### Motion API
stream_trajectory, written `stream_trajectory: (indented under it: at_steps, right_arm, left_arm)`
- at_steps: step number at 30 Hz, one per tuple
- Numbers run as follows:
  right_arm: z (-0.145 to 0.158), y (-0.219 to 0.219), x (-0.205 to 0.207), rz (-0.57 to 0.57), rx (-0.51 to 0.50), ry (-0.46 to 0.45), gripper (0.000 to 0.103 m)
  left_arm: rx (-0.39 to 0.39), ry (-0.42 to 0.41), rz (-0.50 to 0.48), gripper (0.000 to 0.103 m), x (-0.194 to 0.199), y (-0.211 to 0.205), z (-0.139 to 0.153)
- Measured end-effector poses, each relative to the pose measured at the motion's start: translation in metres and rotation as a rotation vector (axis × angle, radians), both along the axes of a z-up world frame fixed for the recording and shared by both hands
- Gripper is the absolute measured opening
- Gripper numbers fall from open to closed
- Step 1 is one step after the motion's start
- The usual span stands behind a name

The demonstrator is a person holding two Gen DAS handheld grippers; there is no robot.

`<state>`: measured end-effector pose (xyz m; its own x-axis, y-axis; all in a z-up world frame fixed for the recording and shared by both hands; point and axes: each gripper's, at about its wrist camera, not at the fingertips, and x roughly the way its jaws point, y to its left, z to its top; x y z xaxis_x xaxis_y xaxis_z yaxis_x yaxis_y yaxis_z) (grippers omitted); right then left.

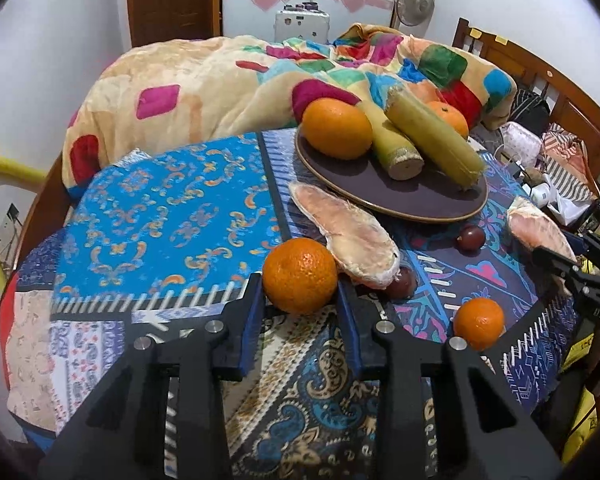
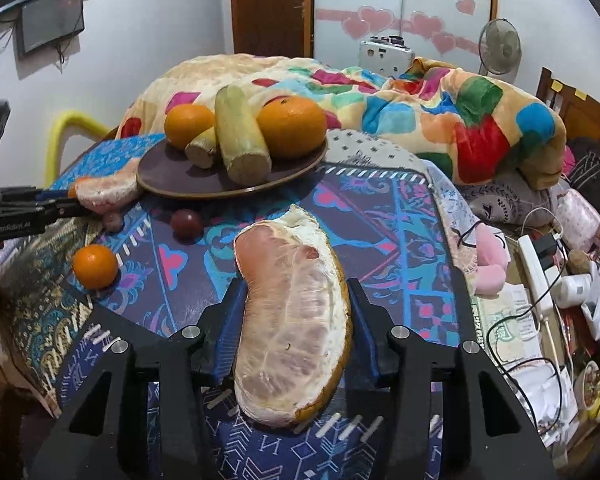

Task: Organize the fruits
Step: 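Lift the pomelo segment toward the plate while the left gripper grasps the tangerine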

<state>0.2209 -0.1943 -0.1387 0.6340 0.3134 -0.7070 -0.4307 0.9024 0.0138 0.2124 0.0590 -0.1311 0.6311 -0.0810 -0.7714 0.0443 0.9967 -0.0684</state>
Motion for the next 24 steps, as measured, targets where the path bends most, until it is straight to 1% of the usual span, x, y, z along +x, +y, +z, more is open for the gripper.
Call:
stream_trajectory:
  at_steps: [5,11,17,24]
  right_arm:
    - [0.016,0.0,0.0,-0.004,0.03,-0.026,0.046]
    - [0.036,0.013,0.002,0.015,0.062,-0.069,0.046]
    - [0.05,0.037,0.012,0.055,0.083,-0.1,0.046]
    - [0.055,0.071,0.032,0.106,0.09,-0.107,0.046]
  left_arm:
    - [0.002,-0.045,0.001,0.035,-0.011,0.004,0.019]
    - [-0.004,-0.093,-0.01,0.035,-0.015,0.002,0.04]
    - [-0.022,-0.116,-0.022,0.035,-0.008,-0.003,0.049]
    - [-0.027,-0.119,-0.026,0.035,0.009,-0.005,0.048]
